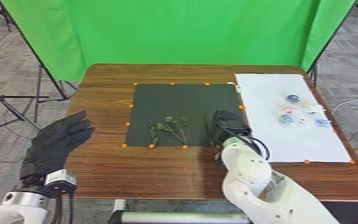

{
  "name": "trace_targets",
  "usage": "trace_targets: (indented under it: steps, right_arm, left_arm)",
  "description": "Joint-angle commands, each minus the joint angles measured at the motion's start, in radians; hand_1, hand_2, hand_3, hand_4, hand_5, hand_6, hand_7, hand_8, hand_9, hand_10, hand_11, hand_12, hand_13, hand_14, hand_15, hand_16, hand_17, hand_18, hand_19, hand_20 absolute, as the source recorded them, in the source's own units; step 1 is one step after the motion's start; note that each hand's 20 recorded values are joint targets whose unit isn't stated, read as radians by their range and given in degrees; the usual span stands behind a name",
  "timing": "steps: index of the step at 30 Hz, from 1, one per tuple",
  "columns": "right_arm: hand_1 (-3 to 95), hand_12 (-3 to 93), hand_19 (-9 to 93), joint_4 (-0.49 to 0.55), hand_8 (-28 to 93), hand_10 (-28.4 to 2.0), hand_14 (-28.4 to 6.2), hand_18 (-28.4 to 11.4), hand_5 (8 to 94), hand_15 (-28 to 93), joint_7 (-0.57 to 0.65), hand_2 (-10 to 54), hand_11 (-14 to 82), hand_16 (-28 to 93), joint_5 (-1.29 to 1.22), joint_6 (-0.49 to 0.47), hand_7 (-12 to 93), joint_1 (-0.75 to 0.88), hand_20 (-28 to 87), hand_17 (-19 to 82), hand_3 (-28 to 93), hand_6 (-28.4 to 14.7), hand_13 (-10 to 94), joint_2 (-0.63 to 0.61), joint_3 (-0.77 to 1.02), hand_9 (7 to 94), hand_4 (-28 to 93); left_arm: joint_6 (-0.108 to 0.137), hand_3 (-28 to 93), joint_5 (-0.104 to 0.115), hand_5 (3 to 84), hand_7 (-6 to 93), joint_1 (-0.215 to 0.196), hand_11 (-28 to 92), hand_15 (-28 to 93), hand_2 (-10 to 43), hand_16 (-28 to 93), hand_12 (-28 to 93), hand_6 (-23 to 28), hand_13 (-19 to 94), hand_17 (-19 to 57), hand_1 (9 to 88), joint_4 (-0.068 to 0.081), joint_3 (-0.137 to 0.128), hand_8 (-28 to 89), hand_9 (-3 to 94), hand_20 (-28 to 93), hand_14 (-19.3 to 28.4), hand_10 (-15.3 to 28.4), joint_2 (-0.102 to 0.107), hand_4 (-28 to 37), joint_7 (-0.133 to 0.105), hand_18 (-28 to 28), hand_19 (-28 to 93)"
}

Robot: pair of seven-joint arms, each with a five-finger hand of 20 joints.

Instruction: Arrange flowers

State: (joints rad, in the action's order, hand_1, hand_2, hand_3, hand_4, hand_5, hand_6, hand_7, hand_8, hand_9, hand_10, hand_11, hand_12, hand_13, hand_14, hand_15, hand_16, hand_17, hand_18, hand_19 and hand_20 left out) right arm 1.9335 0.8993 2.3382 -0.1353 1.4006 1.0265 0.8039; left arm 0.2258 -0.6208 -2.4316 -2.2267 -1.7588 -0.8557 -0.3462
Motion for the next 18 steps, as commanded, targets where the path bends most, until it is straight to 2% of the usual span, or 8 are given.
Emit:
trace_targets:
  steps: [1,4,8,15,18]
  right_arm:
    - [39.3,25.8,93,0.005,11,-16.1,-9.6,-15.0,80.2,74,0.014,-6.3,52.1,24,0.010,0.031,25,-0.023,38,63,75,-5.6,79,-0.027,0.018,78.1,-23]
    - [36.6,25.8,93,0.006,3,-16.3,-9.8,-16.0,79.4,74,0.014,-4.4,52.4,24,0.008,0.046,26,-0.028,40,62,76,-5.7,79,-0.036,0.041,77.6,-22]
    - [35.2,25.9,93,0.025,-7,-16.8,-9.9,-16.2,78.7,75,0.011,-3.6,52.5,24,0.002,0.051,27,-0.029,40,62,76,-5.9,79,-0.050,0.069,76.9,-21]
    - [33.1,25.7,93,0.052,-8,-17.2,-10.2,-16.1,78.4,75,-0.009,-3.4,52.5,24,0.020,0.079,27,-0.016,40,62,76,-6.5,78,-0.084,0.105,76.1,-21]
    - [32.6,24.7,93,0.045,-8,-18.8,-11.1,-17.5,75.8,75,-0.064,-2.9,50.3,24,0.026,0.087,27,0.007,39,58,76,-7.1,75,-0.125,0.152,73.4,-21]
  left_arm:
    - [-0.003,82,-0.003,42.2,17.6,-0.019,34,61,4.9,-14,10,11.8,22,-10.0,26.6,-0.007,-0.001,-10,36.5,6,26.8,21.1,-0.010,-20.7,0.005,21.7,59]
    - [-0.003,82,-0.002,42.2,17.5,-0.024,34,61,4.9,-14,10,11.8,22,-10.0,26.7,-0.009,0.000,-10,36.5,5,26.8,21.1,-0.011,-20.7,0.002,21.7,59]
    - [-0.005,82,-0.005,42.2,17.5,-0.026,34,61,4.9,-14,10,11.8,22,-10.0,26.7,-0.012,-0.004,-10,36.5,5,26.8,21.1,-0.018,-20.7,0.014,21.7,59]
    - [-0.001,82,-0.005,42.2,17.5,-0.029,34,61,4.9,-14,10,11.8,22,-10.0,26.7,-0.015,-0.001,-10,36.5,5,26.9,21.1,-0.024,-20.7,0.017,21.7,59]
    - [-0.002,82,-0.009,42.2,17.6,-0.027,34,61,4.8,-14,10,11.8,22,-10.0,26.6,-0.015,-0.002,-10,36.5,5,26.9,21.0,-0.026,-20.7,0.021,21.6,59]
